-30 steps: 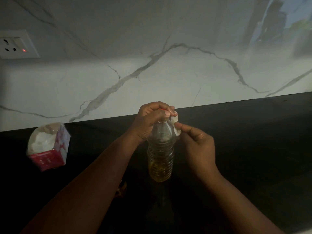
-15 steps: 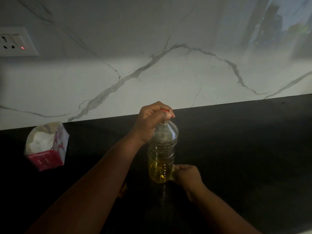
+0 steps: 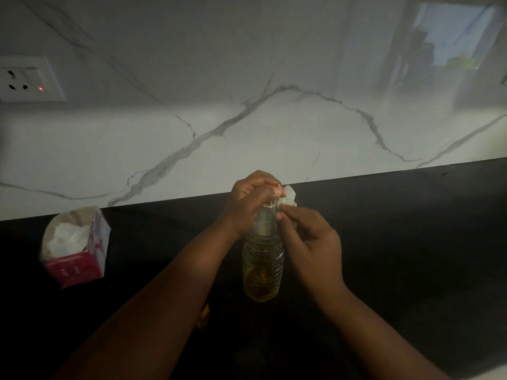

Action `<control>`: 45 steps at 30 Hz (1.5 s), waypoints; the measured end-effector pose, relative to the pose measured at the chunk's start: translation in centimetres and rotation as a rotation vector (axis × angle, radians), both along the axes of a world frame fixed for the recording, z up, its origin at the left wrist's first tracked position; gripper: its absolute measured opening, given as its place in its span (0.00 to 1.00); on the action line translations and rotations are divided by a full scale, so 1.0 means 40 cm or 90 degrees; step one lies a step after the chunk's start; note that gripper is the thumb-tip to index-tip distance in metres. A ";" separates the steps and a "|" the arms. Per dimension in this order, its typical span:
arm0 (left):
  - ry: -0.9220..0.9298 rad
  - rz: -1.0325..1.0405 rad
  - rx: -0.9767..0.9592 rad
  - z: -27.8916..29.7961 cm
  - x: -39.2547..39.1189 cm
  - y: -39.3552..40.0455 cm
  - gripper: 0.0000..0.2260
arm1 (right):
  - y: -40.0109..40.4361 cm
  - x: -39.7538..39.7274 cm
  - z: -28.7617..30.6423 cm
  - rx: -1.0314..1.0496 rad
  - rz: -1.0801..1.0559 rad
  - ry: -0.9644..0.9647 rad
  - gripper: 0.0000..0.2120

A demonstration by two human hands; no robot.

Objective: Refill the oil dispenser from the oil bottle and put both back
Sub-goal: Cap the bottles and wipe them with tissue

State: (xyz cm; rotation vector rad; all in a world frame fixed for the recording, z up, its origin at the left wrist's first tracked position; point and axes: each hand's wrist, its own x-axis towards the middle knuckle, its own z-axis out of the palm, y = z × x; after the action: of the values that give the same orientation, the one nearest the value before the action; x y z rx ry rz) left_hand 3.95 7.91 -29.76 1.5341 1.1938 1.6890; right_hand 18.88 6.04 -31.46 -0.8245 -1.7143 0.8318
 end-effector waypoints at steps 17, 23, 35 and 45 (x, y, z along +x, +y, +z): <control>0.147 0.141 0.023 0.005 0.011 -0.024 0.09 | -0.030 -0.014 -0.223 -0.637 -0.031 0.052 0.09; 0.101 0.120 -0.018 0.006 -0.005 -0.015 0.08 | 0.005 -0.025 -0.069 -0.575 0.001 0.157 0.08; 0.091 0.115 -0.032 0.003 -0.014 -0.006 0.08 | -0.022 -0.008 -0.222 -0.472 -0.005 0.001 0.10; 0.090 0.091 -0.049 0.009 -0.019 -0.014 0.08 | 0.028 -0.018 -0.126 -0.732 0.013 0.124 0.12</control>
State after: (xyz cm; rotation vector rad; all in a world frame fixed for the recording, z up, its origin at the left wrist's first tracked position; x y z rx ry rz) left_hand 3.21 7.34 -29.41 1.5750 1.4560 1.6247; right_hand 18.17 7.17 -36.49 -1.3868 -0.9638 1.8862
